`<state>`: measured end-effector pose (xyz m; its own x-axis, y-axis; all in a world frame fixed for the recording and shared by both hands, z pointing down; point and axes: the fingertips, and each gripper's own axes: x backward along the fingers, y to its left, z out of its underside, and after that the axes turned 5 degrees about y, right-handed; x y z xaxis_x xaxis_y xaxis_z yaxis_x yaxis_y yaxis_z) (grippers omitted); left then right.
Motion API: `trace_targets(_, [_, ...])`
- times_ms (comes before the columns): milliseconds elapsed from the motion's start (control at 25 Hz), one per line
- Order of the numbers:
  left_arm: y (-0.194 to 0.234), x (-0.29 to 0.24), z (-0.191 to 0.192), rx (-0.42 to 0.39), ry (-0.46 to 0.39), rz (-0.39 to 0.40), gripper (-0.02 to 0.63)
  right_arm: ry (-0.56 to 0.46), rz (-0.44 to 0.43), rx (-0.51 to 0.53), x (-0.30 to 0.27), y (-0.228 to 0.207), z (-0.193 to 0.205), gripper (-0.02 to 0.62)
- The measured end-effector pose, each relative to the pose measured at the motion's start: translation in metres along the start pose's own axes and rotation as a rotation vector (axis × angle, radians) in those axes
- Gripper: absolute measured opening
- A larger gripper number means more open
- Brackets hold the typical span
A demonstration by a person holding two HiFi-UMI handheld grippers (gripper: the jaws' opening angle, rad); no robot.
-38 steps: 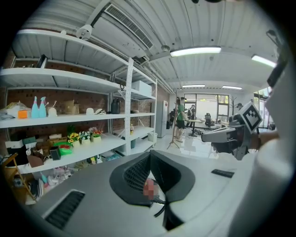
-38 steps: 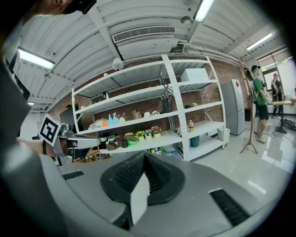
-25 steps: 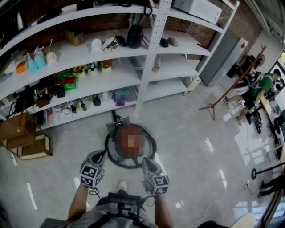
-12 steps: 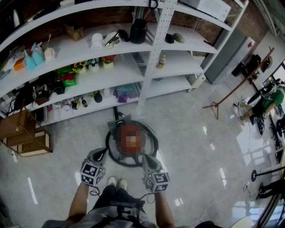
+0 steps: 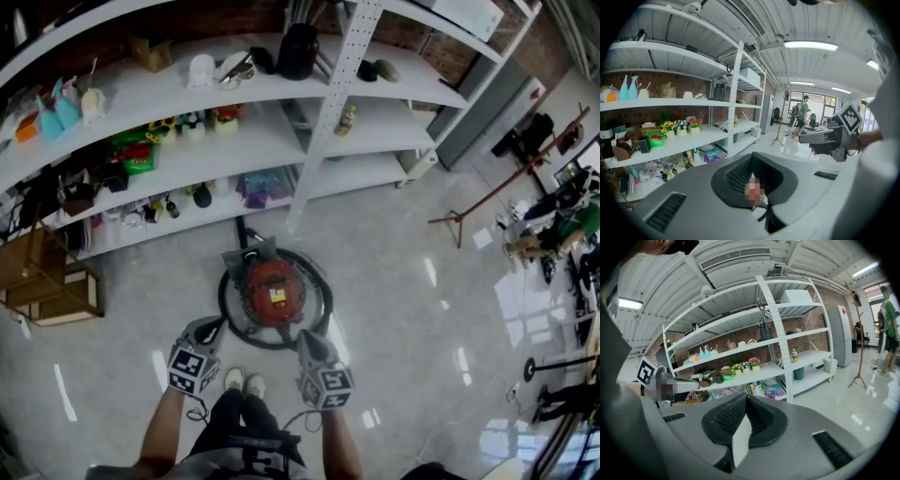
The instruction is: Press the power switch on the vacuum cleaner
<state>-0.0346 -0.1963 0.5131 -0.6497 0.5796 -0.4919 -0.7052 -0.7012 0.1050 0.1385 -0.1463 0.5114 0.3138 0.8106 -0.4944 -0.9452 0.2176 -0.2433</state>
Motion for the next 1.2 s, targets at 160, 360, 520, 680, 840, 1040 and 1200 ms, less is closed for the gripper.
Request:
trace_targets(160, [0.01,-0.013,0.012,0.006,0.018,0.004,0.006,0.005,0.011,0.016,-0.016,-0.001,0.001,0.012])
trace_targets(360, [0.018,-0.032,0.031,0.024,0.043,0.013,0.006,0.036,0.013,0.012,-0.035,-0.004,0.017,0.012])
trace_targets(520, [0.019,-0.048,0.052,0.03,0.066,0.026,0.006,0.059,0.019,-0.007,-0.051,-0.012,0.036,0.012])
trace_targets(680, [0.023,-0.061,0.076,0.044,0.095,0.038,0.006,0.083,0.024,-0.018,-0.071,-0.017,0.058,0.012])
trace_targets(840, [0.029,-0.073,0.093,0.047,0.113,0.042,0.006,0.106,0.022,-0.02,-0.089,-0.023,0.077,0.012])
trace_targets(1040, [0.035,-0.086,0.112,0.034,0.134,0.038,0.006,0.147,0.027,-0.039,-0.106,-0.03,0.104,0.012])
trace_targets(1200, [0.035,-0.1,0.126,0.041,0.14,0.051,0.006,0.18,0.034,-0.043,-0.12,-0.04,0.127,0.012])
